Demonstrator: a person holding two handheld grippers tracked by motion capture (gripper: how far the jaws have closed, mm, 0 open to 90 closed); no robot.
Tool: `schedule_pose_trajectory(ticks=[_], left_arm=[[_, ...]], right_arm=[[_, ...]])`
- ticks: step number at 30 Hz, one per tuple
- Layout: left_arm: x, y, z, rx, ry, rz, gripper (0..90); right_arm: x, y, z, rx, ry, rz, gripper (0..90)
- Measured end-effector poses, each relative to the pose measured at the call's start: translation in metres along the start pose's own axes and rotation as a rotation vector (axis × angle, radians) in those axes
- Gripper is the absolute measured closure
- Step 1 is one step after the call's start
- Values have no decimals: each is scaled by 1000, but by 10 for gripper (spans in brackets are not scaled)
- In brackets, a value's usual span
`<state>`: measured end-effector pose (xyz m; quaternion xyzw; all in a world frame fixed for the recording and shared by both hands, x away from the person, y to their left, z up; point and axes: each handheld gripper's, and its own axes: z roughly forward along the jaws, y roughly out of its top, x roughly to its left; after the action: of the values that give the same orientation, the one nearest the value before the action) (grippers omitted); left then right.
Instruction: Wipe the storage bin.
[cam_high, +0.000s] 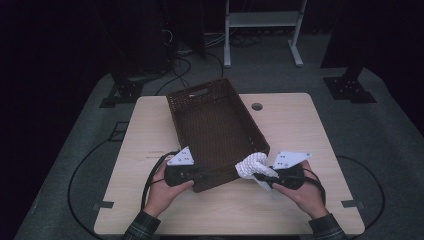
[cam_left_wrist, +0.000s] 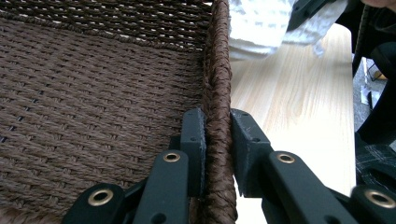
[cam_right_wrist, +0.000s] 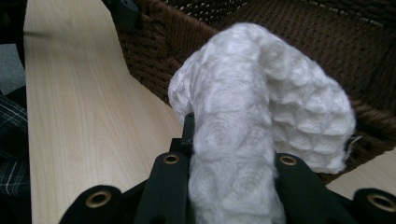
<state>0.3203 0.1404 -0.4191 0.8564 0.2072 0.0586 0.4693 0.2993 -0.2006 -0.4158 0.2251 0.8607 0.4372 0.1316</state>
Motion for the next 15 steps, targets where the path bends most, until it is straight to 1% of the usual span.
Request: schedule_pose_trajectory(ticks=[7,15], left_arm=[[0,0,0,-2,-1,1,758],[0,0,0,-3,-3,-1,758]], right_arm=[[-3,-9,15,47,18,18,747],[-7,-15,27,83,28,33,748]])
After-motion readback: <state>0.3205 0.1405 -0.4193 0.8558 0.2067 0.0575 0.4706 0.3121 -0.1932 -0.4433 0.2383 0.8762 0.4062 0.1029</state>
